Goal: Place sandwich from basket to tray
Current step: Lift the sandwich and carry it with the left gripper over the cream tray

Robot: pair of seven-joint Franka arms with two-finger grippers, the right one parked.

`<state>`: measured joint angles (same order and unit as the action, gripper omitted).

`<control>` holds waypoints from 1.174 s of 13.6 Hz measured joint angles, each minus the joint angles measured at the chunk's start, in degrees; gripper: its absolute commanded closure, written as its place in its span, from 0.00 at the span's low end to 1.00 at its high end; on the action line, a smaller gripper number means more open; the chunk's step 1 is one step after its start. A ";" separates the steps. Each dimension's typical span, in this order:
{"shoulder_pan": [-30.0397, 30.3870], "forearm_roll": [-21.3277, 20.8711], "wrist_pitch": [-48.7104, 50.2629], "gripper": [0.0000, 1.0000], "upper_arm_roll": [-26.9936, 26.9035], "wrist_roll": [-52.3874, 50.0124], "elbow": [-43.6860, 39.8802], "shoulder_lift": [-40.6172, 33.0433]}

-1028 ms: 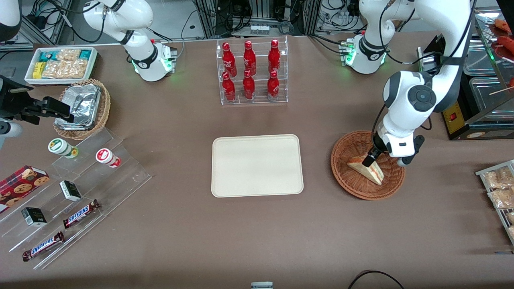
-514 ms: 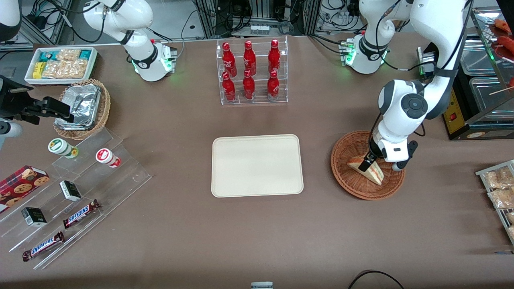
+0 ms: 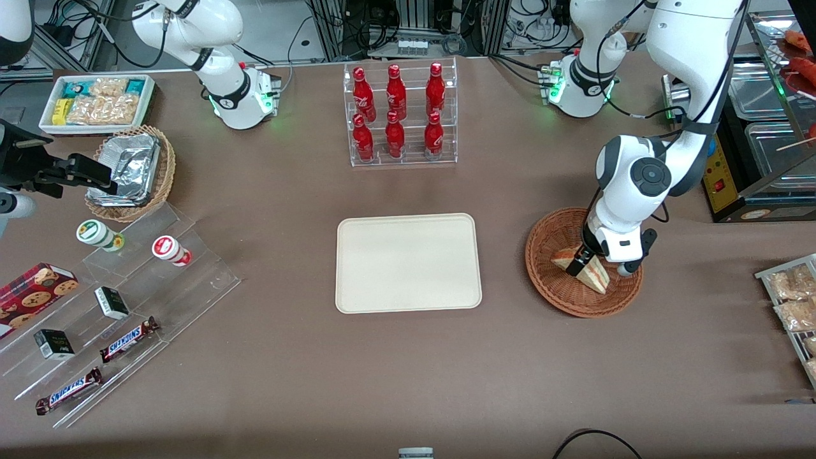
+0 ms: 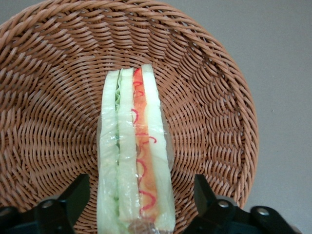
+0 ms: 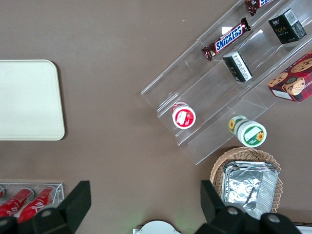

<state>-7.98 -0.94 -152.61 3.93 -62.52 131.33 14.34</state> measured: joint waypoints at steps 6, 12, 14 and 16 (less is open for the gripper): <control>-0.08 -1.12 4.72 1.00 0.01 0.48 -2.67 -1.72; -8.18 -2.71 34.54 1.00 0.99 1.12 -24.64 -5.63; -13.01 -2.71 36.11 1.00 1.19 1.56 -29.38 -3.72; -18.02 -2.71 36.06 1.00 1.32 1.58 -33.39 0.47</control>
<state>-26.00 -3.65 -116.55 5.25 -60.94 97.94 14.81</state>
